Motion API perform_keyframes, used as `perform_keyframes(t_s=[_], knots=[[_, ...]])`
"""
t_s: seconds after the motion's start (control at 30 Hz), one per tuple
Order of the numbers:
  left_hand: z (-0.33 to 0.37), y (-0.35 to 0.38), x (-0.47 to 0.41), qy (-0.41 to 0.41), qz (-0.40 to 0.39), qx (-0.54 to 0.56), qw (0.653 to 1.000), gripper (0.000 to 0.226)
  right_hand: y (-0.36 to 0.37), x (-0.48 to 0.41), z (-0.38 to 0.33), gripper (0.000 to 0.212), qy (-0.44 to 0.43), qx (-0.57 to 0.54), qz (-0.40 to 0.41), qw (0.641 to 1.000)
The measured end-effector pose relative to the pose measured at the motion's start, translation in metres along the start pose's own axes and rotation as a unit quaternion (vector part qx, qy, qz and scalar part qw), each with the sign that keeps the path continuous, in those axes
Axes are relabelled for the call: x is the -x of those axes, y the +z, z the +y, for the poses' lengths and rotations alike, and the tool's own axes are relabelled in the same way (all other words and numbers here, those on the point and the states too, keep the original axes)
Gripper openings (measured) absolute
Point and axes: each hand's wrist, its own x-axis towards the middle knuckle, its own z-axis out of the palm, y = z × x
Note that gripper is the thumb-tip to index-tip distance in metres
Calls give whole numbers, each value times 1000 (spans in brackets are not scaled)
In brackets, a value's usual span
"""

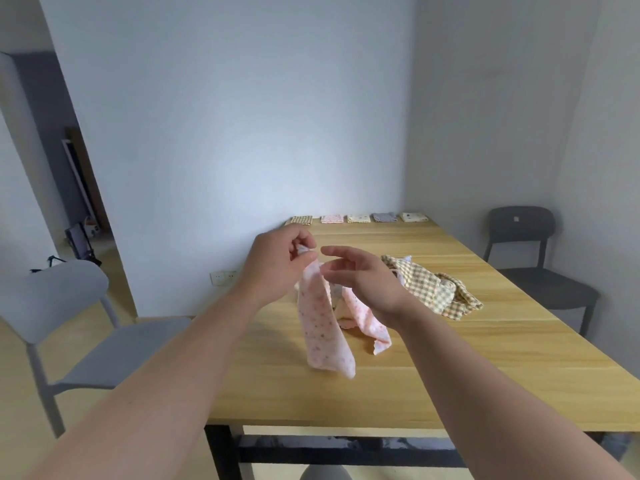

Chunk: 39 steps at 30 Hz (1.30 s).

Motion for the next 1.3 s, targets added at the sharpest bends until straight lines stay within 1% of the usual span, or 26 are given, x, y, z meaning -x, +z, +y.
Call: perform_keyframes(t_s=[0.07, 0.13, 0.2, 0.27, 0.3, 0.43, 0.5, 0.6, 0.63, 0.73, 0.87, 0.93, 1.03, 1.1, 1.2, 1.3], knots=[[2, -9, 1, 1, -4, 1, 1000, 14, 6, -1, -3, 33, 13, 13, -7, 1000], [6, -19, 2, 3, -7, 2, 1000, 15, 12, 0, -6, 23, 22, 22, -14, 999], [8, -28, 3, 8, -8, 0, 1000, 14, 17, 2, -10, 14, 14, 23, -20, 999], [10, -36, 4, 14, -2, -7, 1000, 14, 20, 3, -15, 11, -1, 14, -24, 1000], [11, -39, 5, 15, 1, -8, 1000, 15, 21, 2, -17, 10, -7, 9, -22, 1000], [13, -50, 7, 9, 2, 14, 1000, 30, 25, 3, -30, 18, -15, -18, -27, 999], [15, -54, 8, 15, 2, 19, 1000, 31, 28, 3, -36, 21, -20, -14, -30, 999], [19, -59, 9, 37, 5, 22, 999, 29, 34, 3, -43, 34, -16, 19, -36, 999], [20, -60, 9, 42, 8, 19, 999, 28, 35, 3, -45, 32, -20, 31, -36, 999], [18, -64, 7, 42, 12, 1, 999, 25, 40, 6, -49, 6, -27, 53, -37, 998], [11, -68, 8, 41, 19, -44, 998, 25, 39, 6, -49, 10, -21, 70, -41, 996], [6, -70, 9, 28, 12, -58, 998, 21, 37, 6, -44, 12, -8, 76, -22, 997], [-5, -72, 11, -1, -2, -79, 997, 11, 36, 3, -42, 15, -6, 148, 37, 988], [-12, -71, 12, -24, -1, -62, 998, 7, 33, 1, -43, 17, -17, 175, 57, 983], [-21, -71, 10, -87, 0, 11, 996, 14, 25, 2, -47, 29, -25, 188, 31, 981], [-34, -71, 9, -146, 0, 93, 985, 34, 9, 5, -50, 32, -1, 224, -37, 974]])
